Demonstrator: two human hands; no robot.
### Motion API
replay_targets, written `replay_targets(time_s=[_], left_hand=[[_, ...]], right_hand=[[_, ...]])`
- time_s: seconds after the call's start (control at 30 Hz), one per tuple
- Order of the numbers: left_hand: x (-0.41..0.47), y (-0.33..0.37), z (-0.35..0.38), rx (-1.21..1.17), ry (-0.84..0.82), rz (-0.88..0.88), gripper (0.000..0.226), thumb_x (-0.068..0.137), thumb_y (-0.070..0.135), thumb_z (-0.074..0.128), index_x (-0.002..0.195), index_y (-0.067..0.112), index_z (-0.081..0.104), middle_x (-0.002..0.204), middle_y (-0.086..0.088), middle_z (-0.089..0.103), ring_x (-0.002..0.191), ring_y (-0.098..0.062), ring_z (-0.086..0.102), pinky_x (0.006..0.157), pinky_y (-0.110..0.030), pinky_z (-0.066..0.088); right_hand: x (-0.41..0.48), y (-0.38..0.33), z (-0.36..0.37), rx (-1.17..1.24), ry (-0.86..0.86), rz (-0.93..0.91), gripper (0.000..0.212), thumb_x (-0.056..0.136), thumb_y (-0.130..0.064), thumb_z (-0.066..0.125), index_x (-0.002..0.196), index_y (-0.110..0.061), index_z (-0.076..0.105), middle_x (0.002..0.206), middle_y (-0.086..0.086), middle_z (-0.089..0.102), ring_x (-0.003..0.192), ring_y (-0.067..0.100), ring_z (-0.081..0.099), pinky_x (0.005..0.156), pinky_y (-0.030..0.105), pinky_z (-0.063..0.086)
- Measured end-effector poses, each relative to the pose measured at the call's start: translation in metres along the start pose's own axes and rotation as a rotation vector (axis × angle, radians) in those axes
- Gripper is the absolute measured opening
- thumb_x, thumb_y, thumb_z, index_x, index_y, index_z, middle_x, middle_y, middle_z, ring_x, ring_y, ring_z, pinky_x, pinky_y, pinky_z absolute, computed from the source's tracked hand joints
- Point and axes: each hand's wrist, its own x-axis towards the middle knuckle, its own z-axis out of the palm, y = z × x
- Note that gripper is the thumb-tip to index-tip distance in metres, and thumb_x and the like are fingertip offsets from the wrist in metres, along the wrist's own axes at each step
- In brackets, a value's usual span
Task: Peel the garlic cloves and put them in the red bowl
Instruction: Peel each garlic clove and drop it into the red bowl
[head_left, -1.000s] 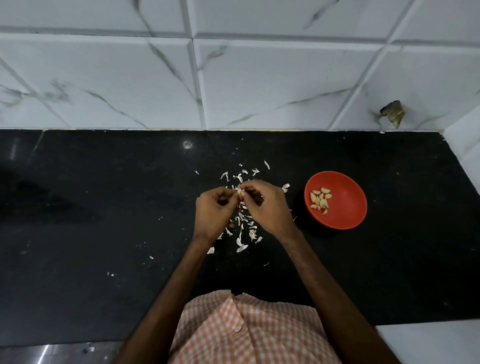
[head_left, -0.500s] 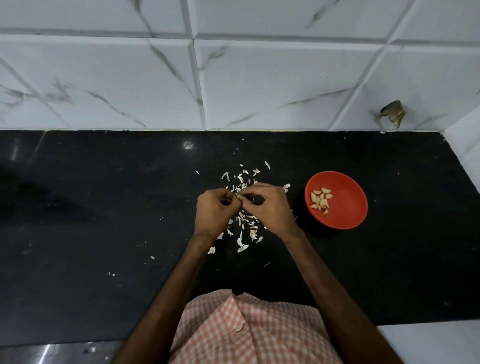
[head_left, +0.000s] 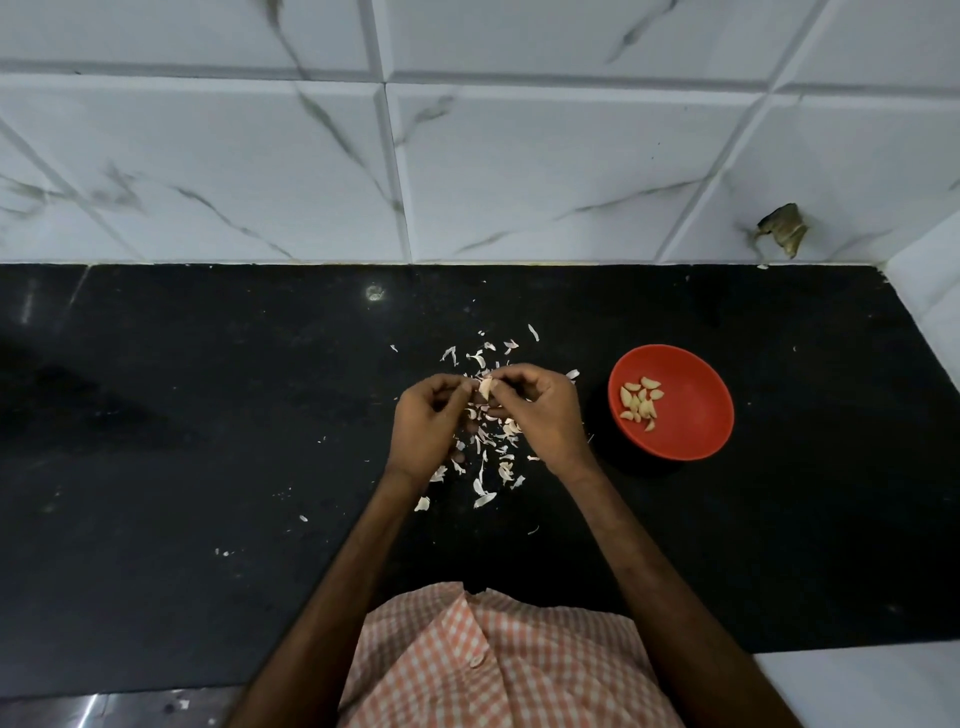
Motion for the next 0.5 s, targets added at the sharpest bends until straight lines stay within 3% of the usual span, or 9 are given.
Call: replay_targets(time_s=[0.13, 0.23, 0.3, 0.4, 0.5], left_hand=[[-0.0035, 0.0003, 0.0017, -0.013, -0.054, 0.074, 0.021, 0.094, 0.018, 0.071, 0.115, 0.019, 0.067, 0.100, -0.005, 0.075, 0.069, -0.020, 0.071, 0.040, -0.030, 0.052], [-0.0040, 0.0008, 0.0049, 0.100, 0.021, 0.149, 0.021, 0.092, 0.011, 0.073, 0.112, 0.018, 0.071, 0.098, 0.000, 0.076, 0.069, -0.026, 0.073, 0.042, -0.037, 0.055], [-0.0036, 0.0009, 0.0069, 0.175, 0.087, 0.189, 0.016, 0.093, 0.012, 0.072, 0.108, 0.016, 0.074, 0.093, 0.005, 0.076, 0.072, -0.021, 0.073, 0.052, -0.036, 0.059], [-0.0021, -0.0021, 0.0071, 0.262, 0.136, 0.257, 0.015, 0.093, 0.012, 0.069, 0.105, 0.017, 0.077, 0.089, 0.013, 0.075, 0.081, -0.002, 0.071, 0.073, -0.022, 0.055], [-0.0003, -0.0059, 0.0081, 0.337, 0.126, 0.273, 0.019, 0.093, 0.018, 0.068, 0.109, 0.019, 0.077, 0.092, 0.014, 0.075, 0.084, 0.000, 0.069, 0.086, -0.032, 0.055]], right_hand=[[-0.0024, 0.0002, 0.0044, 0.028, 0.062, 0.012, 0.011, 0.093, 0.000, 0.068, 0.096, -0.008, 0.074, 0.087, 0.005, 0.076, 0.080, 0.019, 0.075, 0.069, 0.028, 0.061], [-0.0025, -0.0006, 0.0064, -0.004, 0.083, 0.003, 0.014, 0.091, 0.001, 0.069, 0.094, -0.013, 0.070, 0.087, 0.005, 0.075, 0.082, 0.020, 0.075, 0.071, 0.032, 0.062], [-0.0015, -0.0008, 0.0054, -0.127, 0.051, -0.087, 0.017, 0.090, -0.001, 0.070, 0.100, -0.014, 0.070, 0.092, 0.000, 0.074, 0.087, 0.018, 0.074, 0.075, 0.036, 0.062], [-0.0001, -0.0023, 0.0027, -0.340, -0.025, -0.260, 0.018, 0.091, -0.006, 0.072, 0.107, -0.014, 0.075, 0.099, -0.009, 0.074, 0.093, 0.010, 0.071, 0.082, 0.030, 0.059], [0.0024, -0.0015, 0.0014, -0.388, -0.010, -0.272, 0.011, 0.090, -0.008, 0.075, 0.101, -0.010, 0.075, 0.094, -0.006, 0.075, 0.088, 0.007, 0.071, 0.079, 0.034, 0.061]])
